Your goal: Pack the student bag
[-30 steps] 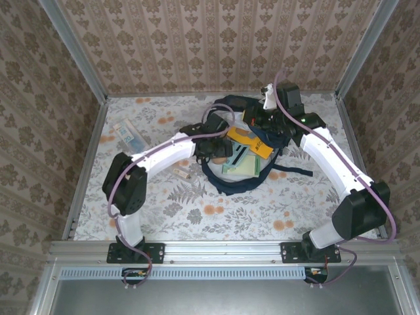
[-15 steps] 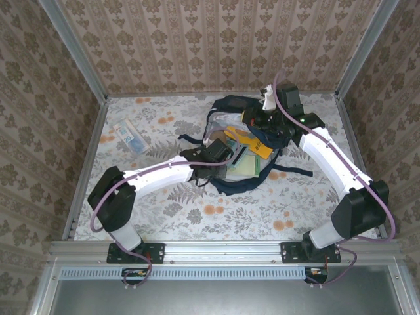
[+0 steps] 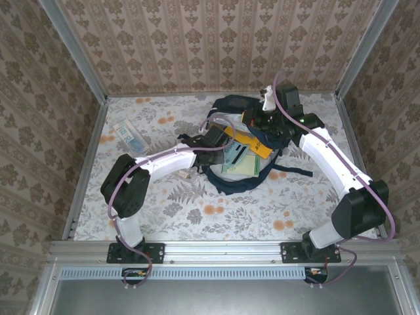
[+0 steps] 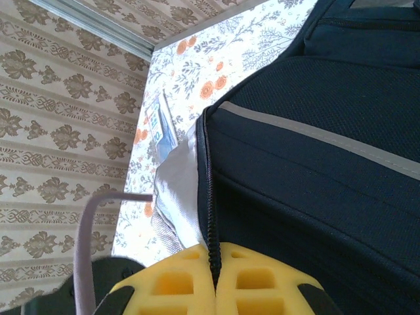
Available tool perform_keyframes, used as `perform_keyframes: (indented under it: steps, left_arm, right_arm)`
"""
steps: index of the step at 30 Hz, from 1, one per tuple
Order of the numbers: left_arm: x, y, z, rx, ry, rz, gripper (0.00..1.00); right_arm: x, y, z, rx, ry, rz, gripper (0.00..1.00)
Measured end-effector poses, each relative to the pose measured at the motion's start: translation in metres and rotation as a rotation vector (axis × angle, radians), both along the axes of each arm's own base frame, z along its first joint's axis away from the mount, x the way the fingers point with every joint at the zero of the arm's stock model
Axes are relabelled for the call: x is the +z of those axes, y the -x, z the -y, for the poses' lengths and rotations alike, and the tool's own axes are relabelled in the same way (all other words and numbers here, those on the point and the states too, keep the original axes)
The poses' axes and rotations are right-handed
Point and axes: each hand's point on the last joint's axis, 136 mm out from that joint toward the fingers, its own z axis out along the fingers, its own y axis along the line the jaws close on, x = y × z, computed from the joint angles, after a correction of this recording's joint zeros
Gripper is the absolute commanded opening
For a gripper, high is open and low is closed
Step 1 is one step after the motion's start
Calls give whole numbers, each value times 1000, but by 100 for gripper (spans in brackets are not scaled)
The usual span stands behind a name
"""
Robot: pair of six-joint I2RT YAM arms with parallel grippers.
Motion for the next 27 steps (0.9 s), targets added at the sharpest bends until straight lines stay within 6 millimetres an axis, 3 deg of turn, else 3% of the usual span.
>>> perform_keyframes:
  steps: [5,9,15,20,27]
  left_arm:
    - [2,-32,-2,47,31,18,8]
    - [-7,-54,-8,86,39,17,8]
    - [-16,-76,-2,126,111,20,10]
    - [-14,-93,8,157,187,43,28]
    - [-4,-86,3,155,198,51,53]
  right_arm:
    - [-2,0,0,0,1,-3,0]
    - [-3,1,-1,3,-1,-4,0]
    - [-6,1,-1,5,-1,-9,0]
    - [-6,1,0,3,-1,-10,0]
    - [-7,0,1,2,0,-12,0]
